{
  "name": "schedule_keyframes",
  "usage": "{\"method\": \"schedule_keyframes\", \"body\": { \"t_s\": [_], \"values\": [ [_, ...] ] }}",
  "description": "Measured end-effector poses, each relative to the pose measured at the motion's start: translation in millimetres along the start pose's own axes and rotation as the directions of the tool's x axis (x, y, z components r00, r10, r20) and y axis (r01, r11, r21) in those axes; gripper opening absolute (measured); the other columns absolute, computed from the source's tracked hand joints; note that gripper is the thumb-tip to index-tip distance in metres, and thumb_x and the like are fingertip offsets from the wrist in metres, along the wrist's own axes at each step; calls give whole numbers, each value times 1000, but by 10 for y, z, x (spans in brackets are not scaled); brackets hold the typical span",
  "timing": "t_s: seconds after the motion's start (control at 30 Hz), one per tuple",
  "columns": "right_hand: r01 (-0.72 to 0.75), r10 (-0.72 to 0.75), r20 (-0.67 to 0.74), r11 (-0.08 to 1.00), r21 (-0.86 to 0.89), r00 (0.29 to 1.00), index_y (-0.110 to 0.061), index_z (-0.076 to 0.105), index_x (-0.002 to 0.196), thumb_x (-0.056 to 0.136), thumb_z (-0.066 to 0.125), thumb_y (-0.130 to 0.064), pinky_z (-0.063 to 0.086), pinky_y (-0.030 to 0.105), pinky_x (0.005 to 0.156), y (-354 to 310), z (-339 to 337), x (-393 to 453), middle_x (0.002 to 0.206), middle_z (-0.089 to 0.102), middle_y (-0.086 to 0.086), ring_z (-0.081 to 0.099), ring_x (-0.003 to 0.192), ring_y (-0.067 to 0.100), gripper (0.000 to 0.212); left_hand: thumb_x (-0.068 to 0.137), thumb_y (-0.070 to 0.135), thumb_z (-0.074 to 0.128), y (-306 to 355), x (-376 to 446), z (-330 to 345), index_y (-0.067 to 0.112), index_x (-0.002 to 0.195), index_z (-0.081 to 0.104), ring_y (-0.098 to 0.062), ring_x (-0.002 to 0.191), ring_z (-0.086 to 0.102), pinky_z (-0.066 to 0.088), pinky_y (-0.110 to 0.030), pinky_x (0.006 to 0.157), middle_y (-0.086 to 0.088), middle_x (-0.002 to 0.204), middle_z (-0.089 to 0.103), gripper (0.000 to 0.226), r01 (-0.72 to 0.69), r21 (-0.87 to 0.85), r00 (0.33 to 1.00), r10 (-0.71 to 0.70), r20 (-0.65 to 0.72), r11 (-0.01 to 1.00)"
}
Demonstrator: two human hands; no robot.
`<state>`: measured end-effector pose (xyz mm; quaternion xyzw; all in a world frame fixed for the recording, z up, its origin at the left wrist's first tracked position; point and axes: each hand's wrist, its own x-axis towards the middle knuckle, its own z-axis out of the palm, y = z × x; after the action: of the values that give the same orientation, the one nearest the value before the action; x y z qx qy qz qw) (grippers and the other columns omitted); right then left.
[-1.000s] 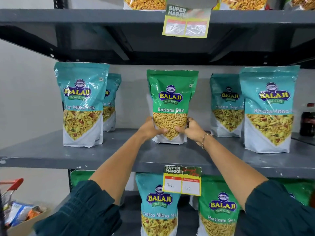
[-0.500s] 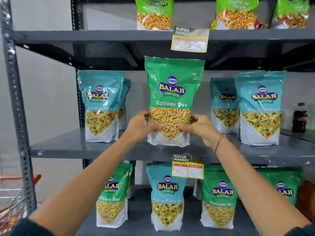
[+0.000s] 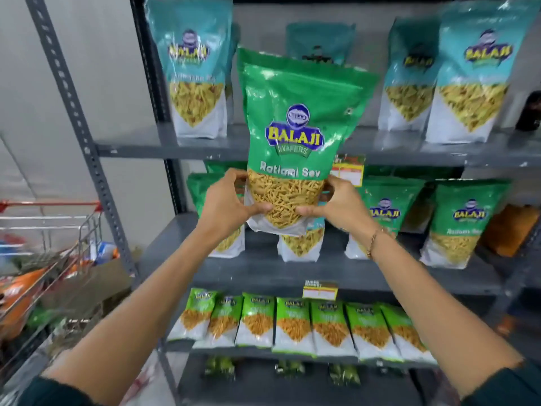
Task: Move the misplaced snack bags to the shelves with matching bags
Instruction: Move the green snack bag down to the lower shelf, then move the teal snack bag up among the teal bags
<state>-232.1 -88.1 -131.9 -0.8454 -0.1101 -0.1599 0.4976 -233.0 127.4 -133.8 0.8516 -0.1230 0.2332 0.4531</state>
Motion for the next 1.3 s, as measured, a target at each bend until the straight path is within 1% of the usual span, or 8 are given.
{"method": "schedule_keyframes", "body": {
  "t_s": [0.07, 0.2, 0.47, 0.6, 0.8, 1.07, 1.2, 1.3],
  "values": [
    [0, 1, 15, 999, -36, 1000, -14, 56, 113, 54, 87, -26, 47, 30, 90, 203, 196, -133, 108, 64, -2, 58, 100, 11, 68, 51, 30, 89, -259, -141, 128, 11, 112, 53, -13, 88, 59, 45, -11, 70, 5, 98, 62, 73, 53, 15, 999, -53, 11, 998],
    [-100, 102, 66, 995, -22, 993, -11, 54, 114, 56, 86, -18, 50, 35, 92, 761, 681, -159, 113, 66, 6, 60, 102, 16, 67, 49, 33, 89, -863, -284, 441, 8, 112, 51, -24, 96, 61, 50, -33, 84, -8, 107, 65, 78, 233, 60, 969, -237, 73, 971],
    [-213, 225, 127, 971, -105, 966, -6, 53, 117, 53, 87, -18, 51, 35, 90, 1566, 1393, 241, 116, 66, 11, 61, 105, 26, 74, 53, 27, 88, -1725, -110, 893, 15, 96, 42, -25, 78, 56, 50, -36, 70, -13, 92, 63, 64, 412, 121, 894, -426, 135, 903],
    [-204, 218, 129, 972, -114, 967, -6, 52, 119, 56, 86, -19, 47, 25, 83, 1735, 1542, 456, 116, 66, 12, 62, 103, 25, 74, 54, 21, 88, -1964, 58, 1012, 12, 98, 43, -30, 83, 61, 55, -45, 75, -14, 95, 65, 64, 469, 93, 872, -477, 108, 878],
    [-212, 223, 172, 974, -79, 959, -7, 49, 124, 64, 82, -17, 40, 16, 82, 1788, 1667, 585, 122, 63, 10, 59, 109, 22, 69, 57, 13, 86, -2164, 177, 1042, 5, 109, 47, -23, 92, 57, 48, -32, 81, -7, 101, 59, 66, 497, 42, 859, -498, 116, 867],
    [-198, 224, 180, 968, -152, 958, -5, 51, 123, 67, 80, -25, 52, 34, 89, 1803, 1627, 570, 113, 68, 14, 64, 101, 26, 66, 69, 17, 80, -2206, 119, 1123, 4, 127, 38, -28, 117, 52, 44, -38, 93, -15, 127, 55, 73, 438, 57, 890, -441, 112, 897],
    [-291, 319, 164, 940, -175, 933, -3, 62, 105, 71, 76, -25, 53, 35, 89, 1905, 1413, 452, 103, 70, 13, 65, 89, 20, 43, 83, 33, 65, -2016, -181, 1217, 8, 111, 39, -24, 95, 49, 42, -36, 80, -7, 107, 46, 45, 403, 36, 913, -399, -82, 915],
    [-383, 384, -28, 908, -171, 923, -7, 68, 85, 74, 74, -19, 49, 22, 79, 2001, 1057, 371, 88, 73, 11, 62, 76, 14, 17, 93, 36, 46, -1711, -315, 1441, 12, 85, 45, -18, 69, 44, 35, -33, 59, -1, 76, 51, 25, 336, -24, 942, -336, 6, 941]
  ]
}}
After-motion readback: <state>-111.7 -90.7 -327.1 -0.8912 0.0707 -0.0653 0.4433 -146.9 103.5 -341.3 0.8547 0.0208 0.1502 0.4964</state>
